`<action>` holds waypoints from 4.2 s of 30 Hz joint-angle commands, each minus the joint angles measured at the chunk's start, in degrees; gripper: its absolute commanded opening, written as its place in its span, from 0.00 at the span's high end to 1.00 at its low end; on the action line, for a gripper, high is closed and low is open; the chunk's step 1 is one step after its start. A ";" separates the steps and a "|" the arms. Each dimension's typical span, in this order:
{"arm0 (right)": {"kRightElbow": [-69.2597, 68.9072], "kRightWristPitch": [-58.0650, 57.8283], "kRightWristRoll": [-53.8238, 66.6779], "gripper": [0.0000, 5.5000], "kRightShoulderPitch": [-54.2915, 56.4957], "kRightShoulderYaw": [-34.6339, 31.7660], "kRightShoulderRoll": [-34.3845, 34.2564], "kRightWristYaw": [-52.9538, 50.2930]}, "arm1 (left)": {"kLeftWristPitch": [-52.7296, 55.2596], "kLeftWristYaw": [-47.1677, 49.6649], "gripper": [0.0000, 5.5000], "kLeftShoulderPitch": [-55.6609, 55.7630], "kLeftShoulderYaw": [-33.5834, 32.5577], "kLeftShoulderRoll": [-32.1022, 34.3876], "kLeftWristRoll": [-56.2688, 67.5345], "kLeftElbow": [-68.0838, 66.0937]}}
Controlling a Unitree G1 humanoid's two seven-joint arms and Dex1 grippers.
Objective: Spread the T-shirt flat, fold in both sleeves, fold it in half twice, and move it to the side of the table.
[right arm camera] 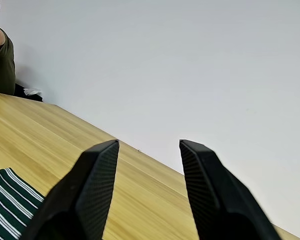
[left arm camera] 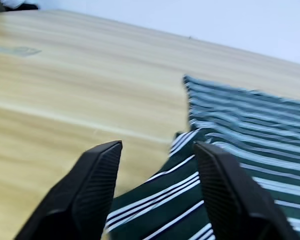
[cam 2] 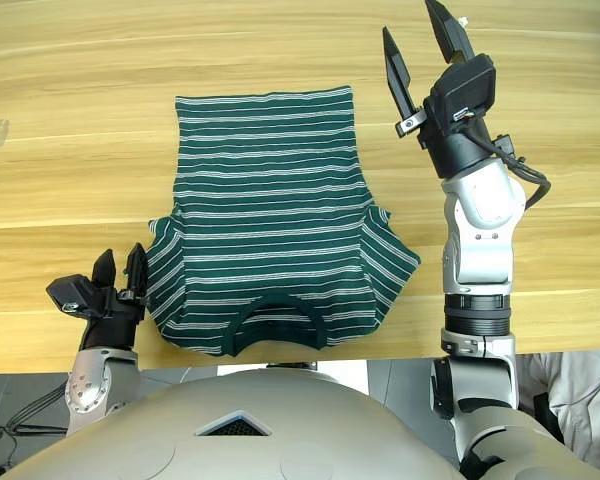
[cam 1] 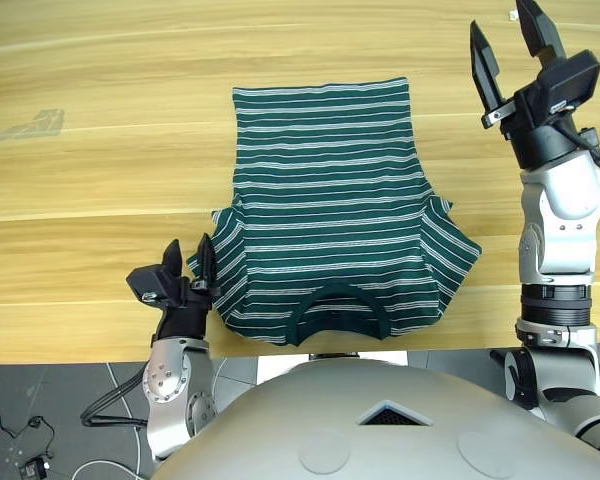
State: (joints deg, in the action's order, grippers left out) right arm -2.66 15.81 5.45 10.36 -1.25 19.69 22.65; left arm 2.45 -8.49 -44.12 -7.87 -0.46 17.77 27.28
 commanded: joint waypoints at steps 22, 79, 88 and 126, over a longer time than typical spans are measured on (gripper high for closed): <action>0.49 0.29 -0.40 0.59 0.08 0.16 0.02 0.32 | 8.81 3.24 0.85 1.44 -3.54 -1.36 8.09 -2.19; 2.16 0.57 -0.09 0.59 -1.66 0.79 -0.80 0.16 | -7.02 -8.07 0.99 3.76 26.85 13.70 -19.92 -3.36; 2.34 0.46 0.08 0.59 -2.28 0.54 -0.77 0.48 | -8.49 -11.40 0.73 3.66 29.96 14.91 -16.31 -0.75; -0.55 -46.85 27.22 0.75 -32.63 -10.92 18.20 29.55 | 1.17 3.50 0.72 12.67 -2.71 6.87 3.49 7.66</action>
State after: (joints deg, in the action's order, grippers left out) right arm -3.65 -30.53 34.46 -21.56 -12.95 36.81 52.11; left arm 2.92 -4.50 -30.97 -10.89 6.53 22.06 35.73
